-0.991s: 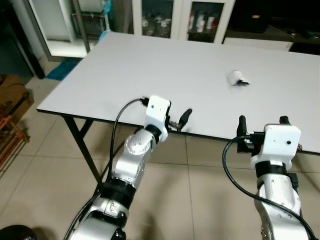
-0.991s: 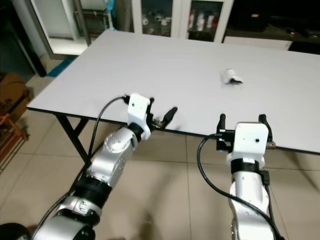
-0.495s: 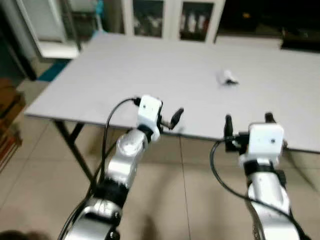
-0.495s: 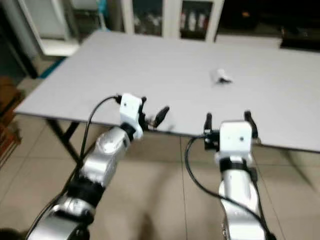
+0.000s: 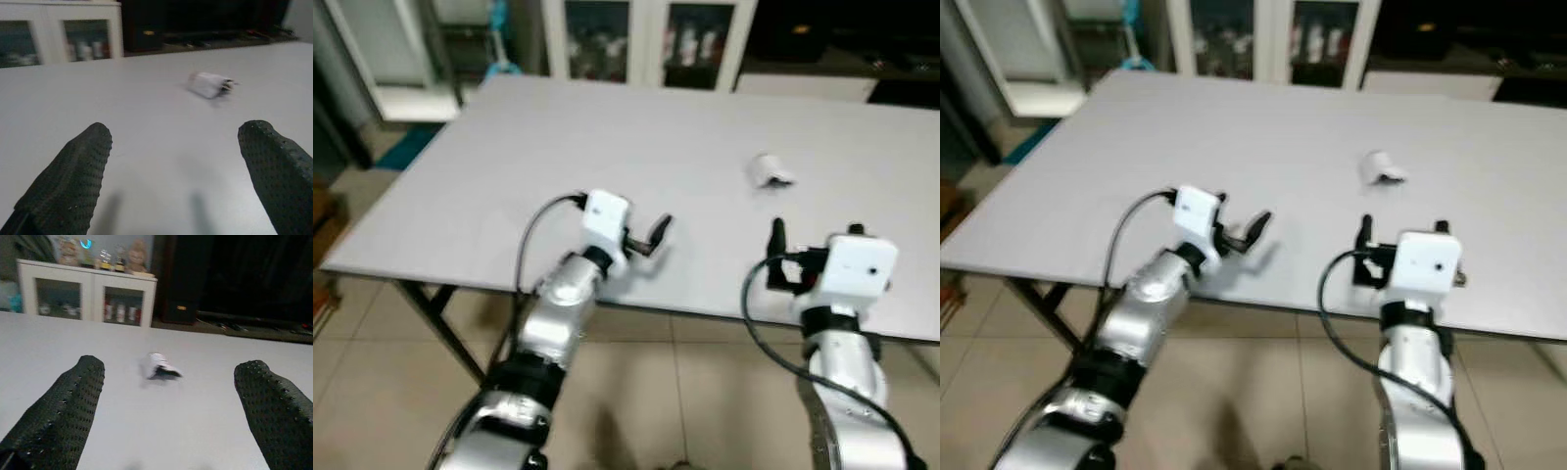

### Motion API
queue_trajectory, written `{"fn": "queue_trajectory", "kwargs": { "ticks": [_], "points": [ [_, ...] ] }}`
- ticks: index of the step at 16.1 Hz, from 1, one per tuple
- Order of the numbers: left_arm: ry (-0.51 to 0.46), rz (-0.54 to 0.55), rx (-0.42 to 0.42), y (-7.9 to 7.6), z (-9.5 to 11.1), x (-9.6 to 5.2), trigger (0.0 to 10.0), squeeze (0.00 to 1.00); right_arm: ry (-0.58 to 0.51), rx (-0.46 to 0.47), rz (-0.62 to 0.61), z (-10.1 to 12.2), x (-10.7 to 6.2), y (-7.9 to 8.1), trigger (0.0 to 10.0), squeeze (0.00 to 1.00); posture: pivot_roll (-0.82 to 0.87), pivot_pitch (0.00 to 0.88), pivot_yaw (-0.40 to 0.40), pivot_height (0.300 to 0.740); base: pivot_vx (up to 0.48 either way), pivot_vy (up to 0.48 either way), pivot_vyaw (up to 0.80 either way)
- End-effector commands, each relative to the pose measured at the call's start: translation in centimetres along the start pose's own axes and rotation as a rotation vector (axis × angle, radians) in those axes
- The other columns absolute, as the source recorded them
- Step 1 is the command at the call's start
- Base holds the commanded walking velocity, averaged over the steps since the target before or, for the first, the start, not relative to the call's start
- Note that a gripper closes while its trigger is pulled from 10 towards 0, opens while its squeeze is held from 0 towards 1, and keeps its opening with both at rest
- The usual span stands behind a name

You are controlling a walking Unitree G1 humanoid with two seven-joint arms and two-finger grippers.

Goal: Picking trash to rubbish bin

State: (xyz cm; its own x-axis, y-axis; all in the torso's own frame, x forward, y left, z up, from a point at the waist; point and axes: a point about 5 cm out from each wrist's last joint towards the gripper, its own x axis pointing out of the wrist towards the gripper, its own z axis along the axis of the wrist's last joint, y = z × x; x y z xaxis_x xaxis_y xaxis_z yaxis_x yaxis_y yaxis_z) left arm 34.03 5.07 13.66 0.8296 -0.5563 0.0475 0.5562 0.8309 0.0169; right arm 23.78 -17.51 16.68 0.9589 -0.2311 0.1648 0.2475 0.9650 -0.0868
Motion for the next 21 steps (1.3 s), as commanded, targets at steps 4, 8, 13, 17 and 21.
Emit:
{"fn": "queue_trajectory", "kwargs": {
  "ticks": [4, 8, 13, 17, 21],
  "points": [
    [0.006, -0.01, 0.024, 0.39, 0.22, -0.16, 10.0, 0.0, 0.013, 0.052, -0.051, 0.15, 0.23, -0.49, 10.0, 0.0, 0.09, 0.08, -0.02, 0.74, 0.48, 0.0, 0.0],
    [0.019, -0.01, 0.025, 0.36, -0.01, -0.32, 10.0, 0.0, 0.02, 0.076, -0.044, 0.15, 0.22, -0.25, 10.0, 0.0, 0.09, 0.082, -0.02, 0.74, 0.48, 0.0, -0.19],
    [0.031, -0.006, 0.022, 0.38, -0.25, -0.39, 10.0, 0.0, 0.02, 0.079, -0.041, 0.09, 0.2, -0.2, 10.0, 0.0, 0.09, 0.081, -0.019, 0.74, 0.362, 0.0, -0.47],
    [0.032, -0.005, 0.021, 0.33, -0.25, -0.4, 10.0, 0.0, 0.026, 0.092, -0.039, 0.05, 0.24, -0.1, 10.0, 0.0, 0.09, 0.081, -0.019, 0.74, 0.0, 0.0, 0.0],
    [0.031, -0.003, 0.019, 0.43, -0.19, -0.44, 10.0, 0.0, 0.03, 0.111, -0.048, 0.06, 0.42, -0.09, 10.0, 0.0, 0.1, 0.085, -0.021, 0.74, 0.0, 0.0, 0.0]
  ]
}}
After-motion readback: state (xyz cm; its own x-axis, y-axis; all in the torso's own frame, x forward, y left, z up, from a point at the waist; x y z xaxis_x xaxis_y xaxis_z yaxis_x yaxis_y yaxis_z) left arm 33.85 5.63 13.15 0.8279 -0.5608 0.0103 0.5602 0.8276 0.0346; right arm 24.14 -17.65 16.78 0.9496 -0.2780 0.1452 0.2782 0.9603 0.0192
